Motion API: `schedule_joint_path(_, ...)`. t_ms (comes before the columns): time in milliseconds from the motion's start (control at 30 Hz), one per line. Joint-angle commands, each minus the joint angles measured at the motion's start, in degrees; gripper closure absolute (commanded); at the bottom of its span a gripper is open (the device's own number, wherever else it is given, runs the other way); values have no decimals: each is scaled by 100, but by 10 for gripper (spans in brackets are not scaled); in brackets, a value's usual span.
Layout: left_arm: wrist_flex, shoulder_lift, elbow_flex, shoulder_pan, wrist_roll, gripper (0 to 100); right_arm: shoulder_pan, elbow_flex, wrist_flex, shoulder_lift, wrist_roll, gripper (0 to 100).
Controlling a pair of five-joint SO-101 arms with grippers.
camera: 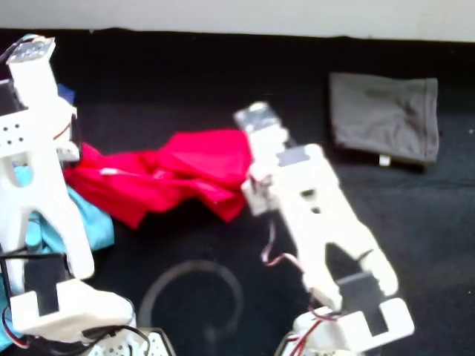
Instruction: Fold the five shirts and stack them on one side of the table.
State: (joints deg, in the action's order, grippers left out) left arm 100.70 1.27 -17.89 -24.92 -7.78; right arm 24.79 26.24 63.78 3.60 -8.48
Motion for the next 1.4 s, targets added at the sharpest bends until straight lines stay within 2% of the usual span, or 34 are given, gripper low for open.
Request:
schedule_joint_path(0, 18, 303, 84, -66, -44, 992, 365, -110, 57, -57, 44, 750)
schedule_joint_path(233, 18, 303, 57, -48, -44, 992, 945, -75, -277, -84, 35, 748)
schedule_joint_path(433, 18, 356, 57, -75, -26, 992, 971, -92, -743, -92, 70, 657)
schedule_joint_path(567, 18, 356, 57, -75, -26, 992, 971, -101, -760, -92, 70, 692)
schedule_joint_path(733, 18, 356, 57, -48, -18, 992, 971, -101, -840, -145, 79, 793)
schedule_joint_path(900, 18, 356, 48, -48, -9, 992, 963, -426, -840, -971, 97, 796)
schedule_joint_path(1067, 26, 365, 48, -66, -9, 992, 971, -1420, -514, -1640, 492, 796)
schedule_joint_path(1367, 26, 365, 48, -48, -9, 992, 980, -2712, 13, -2571, 475, 796)
